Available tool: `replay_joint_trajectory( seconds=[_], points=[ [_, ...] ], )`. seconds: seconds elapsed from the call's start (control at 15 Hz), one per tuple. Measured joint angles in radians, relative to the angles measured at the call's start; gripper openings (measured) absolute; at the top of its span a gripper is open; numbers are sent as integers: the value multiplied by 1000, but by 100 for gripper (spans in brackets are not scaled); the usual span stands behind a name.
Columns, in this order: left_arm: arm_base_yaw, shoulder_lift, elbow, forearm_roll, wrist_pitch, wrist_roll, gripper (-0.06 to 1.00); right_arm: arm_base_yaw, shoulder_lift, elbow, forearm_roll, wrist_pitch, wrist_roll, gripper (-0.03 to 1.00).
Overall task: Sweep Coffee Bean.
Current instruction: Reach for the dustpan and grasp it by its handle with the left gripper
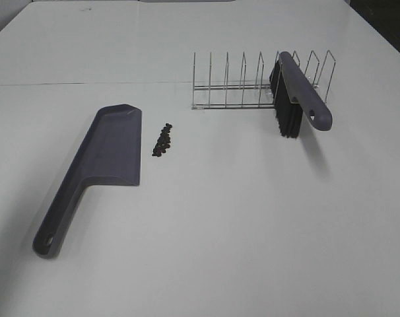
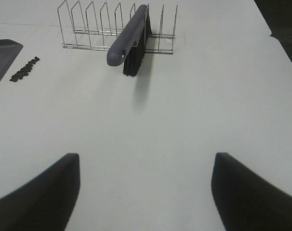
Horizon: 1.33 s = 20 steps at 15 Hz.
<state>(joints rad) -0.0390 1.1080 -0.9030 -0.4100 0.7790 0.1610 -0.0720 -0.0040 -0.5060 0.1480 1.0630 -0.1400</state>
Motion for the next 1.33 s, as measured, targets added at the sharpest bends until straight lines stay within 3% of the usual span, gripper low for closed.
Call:
replay_joint_trajectory(
  seconds=[0.2, 0.27, 0.47, 0.67, 0.87, 1.33],
  points=[
    [-26, 192, -71, -21, 14, -5, 71, 0, 0, 0, 0, 0, 0, 67],
    [-74, 328, -133, -20, 55, -31, 71, 0, 0, 0, 0, 0, 0, 67],
    [-120, 488, -208, 8, 97, -77, 71, 0, 0, 0, 0, 0, 0, 67],
    [-175, 630, -287, 80, 143, -137, 72, 0, 0, 0, 0, 0, 0, 67],
    [-235, 731, -344, 237, 168, -250, 72, 0, 0, 0, 0, 0, 0, 67],
    [-245, 880, -345, 265, 161, -279, 72, 0, 0, 0, 0, 0, 0, 67]
  ],
)
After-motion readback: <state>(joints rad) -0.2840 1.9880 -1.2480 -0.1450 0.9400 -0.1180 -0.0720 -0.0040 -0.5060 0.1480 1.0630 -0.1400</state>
